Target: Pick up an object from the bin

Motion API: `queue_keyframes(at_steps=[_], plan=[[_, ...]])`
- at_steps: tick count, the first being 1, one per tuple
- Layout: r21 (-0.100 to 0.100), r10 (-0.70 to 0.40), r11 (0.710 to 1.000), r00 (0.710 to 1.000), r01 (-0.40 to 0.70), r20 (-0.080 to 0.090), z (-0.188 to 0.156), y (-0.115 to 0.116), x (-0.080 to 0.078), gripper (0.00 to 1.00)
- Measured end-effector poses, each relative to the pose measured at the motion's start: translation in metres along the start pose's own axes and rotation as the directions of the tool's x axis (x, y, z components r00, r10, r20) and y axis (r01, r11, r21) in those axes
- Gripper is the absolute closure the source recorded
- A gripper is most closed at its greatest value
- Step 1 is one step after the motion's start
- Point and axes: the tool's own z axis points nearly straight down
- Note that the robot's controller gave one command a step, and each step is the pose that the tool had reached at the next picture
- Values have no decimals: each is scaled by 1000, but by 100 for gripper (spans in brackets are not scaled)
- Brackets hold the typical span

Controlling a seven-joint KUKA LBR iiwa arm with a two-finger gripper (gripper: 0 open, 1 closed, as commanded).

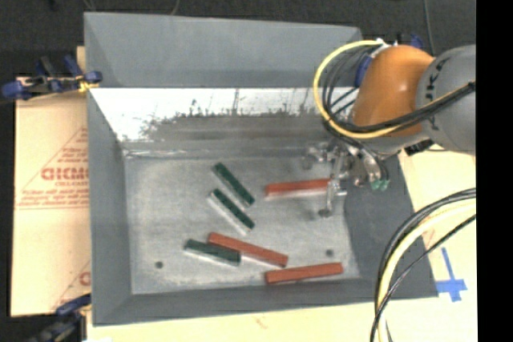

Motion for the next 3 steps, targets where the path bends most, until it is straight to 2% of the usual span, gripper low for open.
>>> queue_keyframes(at_steps=[1, 2, 3], plan=[[1, 138, 990, 990, -138, 9, -38, 9, -4, 0], [4, -8, 1000, 1000, 8, 11, 30, 15, 1, 0], [2, 98, 995, 995, -98, 10, 31, 29, -11, 100]])
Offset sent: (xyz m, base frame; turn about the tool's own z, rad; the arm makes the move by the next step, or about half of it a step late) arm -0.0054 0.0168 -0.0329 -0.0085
